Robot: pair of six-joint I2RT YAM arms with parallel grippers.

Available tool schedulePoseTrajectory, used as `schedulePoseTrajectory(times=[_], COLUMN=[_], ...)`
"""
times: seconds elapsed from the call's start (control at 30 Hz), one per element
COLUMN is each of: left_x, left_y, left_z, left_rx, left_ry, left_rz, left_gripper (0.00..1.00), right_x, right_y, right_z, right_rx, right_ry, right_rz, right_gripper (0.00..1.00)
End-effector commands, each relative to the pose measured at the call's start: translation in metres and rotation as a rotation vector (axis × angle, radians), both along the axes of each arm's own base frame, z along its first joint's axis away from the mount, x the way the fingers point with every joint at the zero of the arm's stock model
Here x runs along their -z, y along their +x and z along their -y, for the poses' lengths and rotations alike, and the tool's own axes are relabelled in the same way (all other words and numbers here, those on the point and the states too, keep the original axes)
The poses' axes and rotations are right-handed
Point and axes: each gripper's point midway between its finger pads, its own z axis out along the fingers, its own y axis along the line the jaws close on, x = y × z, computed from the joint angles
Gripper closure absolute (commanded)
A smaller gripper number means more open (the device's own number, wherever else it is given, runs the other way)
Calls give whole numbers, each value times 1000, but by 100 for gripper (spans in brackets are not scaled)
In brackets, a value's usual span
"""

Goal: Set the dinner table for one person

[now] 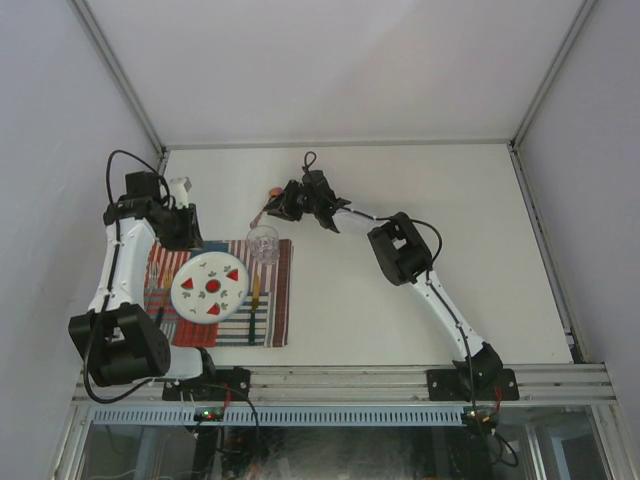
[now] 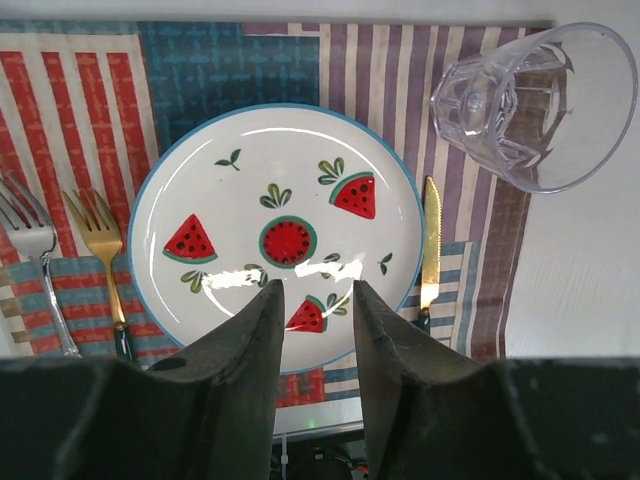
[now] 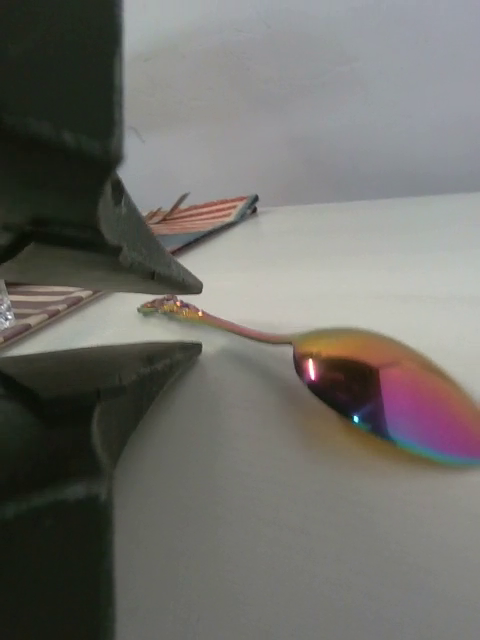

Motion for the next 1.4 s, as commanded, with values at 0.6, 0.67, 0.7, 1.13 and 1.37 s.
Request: schedulePoseTrajectory(times=[0.6, 0.67, 0.7, 1.13, 1.37], left_x=[41, 45, 49, 106, 113], left_y=[100, 108, 111, 170, 191], left_z=[13, 17, 19, 51, 57], left_rx=[50, 58, 62, 76, 75], left_ry=[-144, -148, -150, -138, -91], left_rz=[-59, -61, -69, -192, -217], left_gripper=[66, 66, 66, 66, 66], right_x=[-51, -52, -52, -54, -53], right_y=[-5, -5, -5, -12, -14], right_z=[91, 92, 92, 102, 116], right_rx=[43, 45, 44, 17, 33], right_ry=[-118, -119, -120, -170, -201], right_rz=[97, 101, 101, 115, 122], right_gripper=[65, 65, 65, 66, 68])
